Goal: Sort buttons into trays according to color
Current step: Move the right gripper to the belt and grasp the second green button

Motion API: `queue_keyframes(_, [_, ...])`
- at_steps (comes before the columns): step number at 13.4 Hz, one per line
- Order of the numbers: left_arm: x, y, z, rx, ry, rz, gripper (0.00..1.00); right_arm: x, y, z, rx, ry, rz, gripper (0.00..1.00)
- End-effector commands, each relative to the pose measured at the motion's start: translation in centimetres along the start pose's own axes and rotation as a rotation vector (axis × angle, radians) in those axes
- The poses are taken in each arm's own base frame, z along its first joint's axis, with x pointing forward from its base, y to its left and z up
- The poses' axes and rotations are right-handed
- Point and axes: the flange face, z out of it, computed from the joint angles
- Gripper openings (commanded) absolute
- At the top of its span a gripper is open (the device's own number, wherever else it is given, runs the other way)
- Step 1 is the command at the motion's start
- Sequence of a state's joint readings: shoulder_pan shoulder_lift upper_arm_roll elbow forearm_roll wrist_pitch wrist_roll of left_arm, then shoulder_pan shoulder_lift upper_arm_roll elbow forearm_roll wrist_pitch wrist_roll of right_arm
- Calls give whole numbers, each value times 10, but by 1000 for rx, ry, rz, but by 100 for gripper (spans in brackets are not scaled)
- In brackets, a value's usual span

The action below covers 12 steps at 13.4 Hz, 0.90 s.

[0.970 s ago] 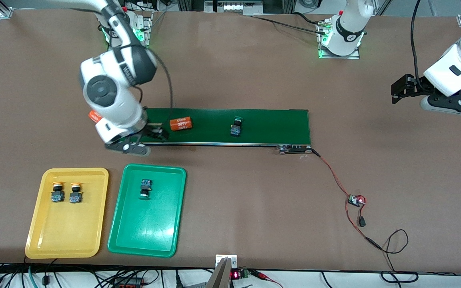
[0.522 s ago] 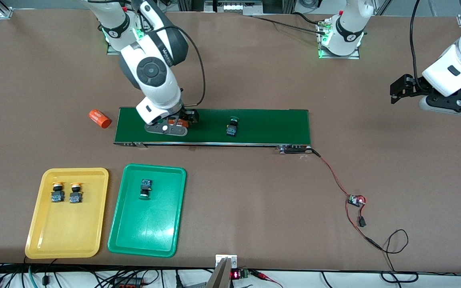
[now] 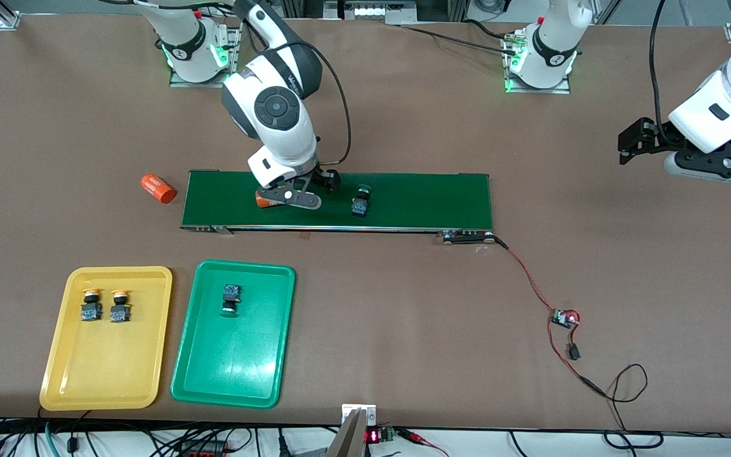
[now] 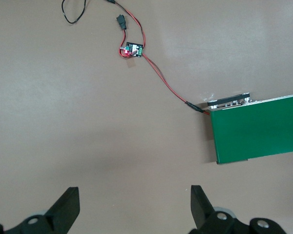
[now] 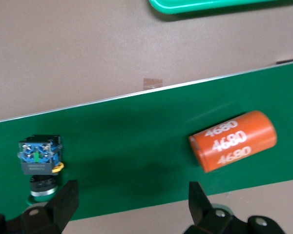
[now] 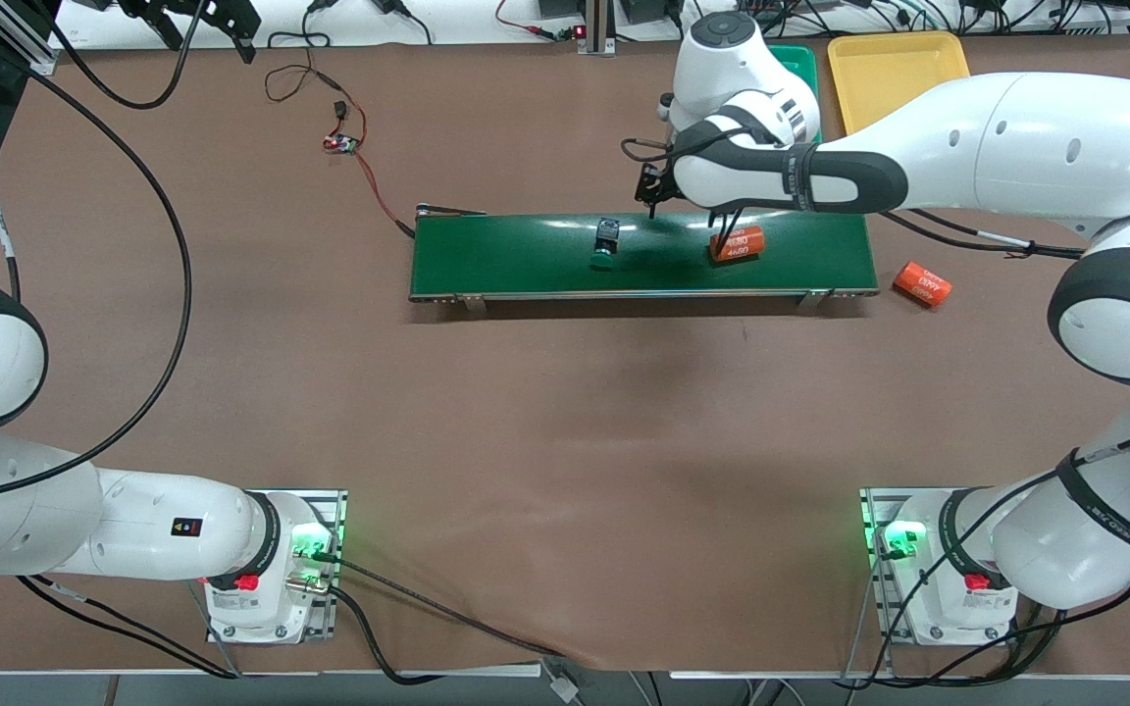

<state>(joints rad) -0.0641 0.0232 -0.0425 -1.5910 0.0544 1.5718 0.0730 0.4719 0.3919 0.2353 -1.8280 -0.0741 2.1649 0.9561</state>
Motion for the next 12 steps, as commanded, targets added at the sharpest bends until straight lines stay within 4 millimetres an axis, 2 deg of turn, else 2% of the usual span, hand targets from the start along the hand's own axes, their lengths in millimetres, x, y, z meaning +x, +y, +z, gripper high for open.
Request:
queue_keyframes(1, [1,1,-2,-8,5,17,100,-7,-11,4,33,-2,65,100])
queue_keyframes(4, [2,1,-2,-8,5,17,100,-9,-17,15,45,-8,75,100])
queue_keyframes(8, [2,1,-1,-8,5,17,100,-15,-37,29,44,-22,108,100])
queue_keyframes(10, [2,1,-1,-8,5,17,100,-18,-39,38,35,-31,102,100])
queue_keyframes(12, [2,1,-1,-8,5,17,100,-16,-44,40,73,-11,102,100])
